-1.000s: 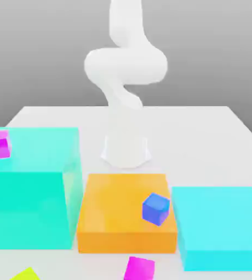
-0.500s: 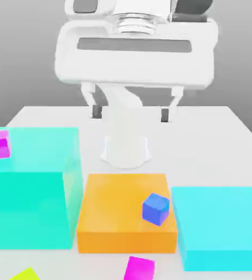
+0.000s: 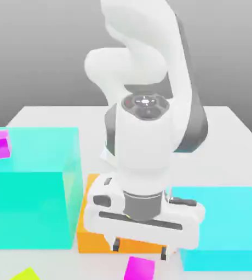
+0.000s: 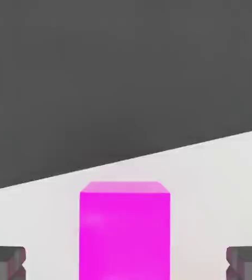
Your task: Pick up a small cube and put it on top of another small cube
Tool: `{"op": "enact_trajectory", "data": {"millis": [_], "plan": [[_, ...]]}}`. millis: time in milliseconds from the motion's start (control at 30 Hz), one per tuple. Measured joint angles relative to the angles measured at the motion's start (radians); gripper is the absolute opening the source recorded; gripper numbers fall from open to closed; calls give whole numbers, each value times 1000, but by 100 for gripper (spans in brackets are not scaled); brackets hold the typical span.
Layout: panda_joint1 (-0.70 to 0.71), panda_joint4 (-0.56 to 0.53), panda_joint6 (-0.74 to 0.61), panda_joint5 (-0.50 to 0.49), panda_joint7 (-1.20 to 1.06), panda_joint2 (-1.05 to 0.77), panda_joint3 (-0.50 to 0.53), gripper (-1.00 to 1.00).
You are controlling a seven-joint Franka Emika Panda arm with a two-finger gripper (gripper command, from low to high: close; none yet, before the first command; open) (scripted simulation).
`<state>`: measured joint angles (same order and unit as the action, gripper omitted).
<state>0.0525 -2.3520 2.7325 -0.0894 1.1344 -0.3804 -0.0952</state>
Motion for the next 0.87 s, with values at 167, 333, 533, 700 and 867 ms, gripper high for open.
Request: {"op": "enact_trajectory", "data": {"millis": [167,333,533,700,867], "plan": [[-11,13,57,-13,11,-72,14,-100],[-8,10,45,-10,9,-57,10,-100],[64,35,-108,54,31,71,48,-100],[177,134,-171,129,111,36,156,-100],[213,173,-111,160,126,-63,174,100]]}}
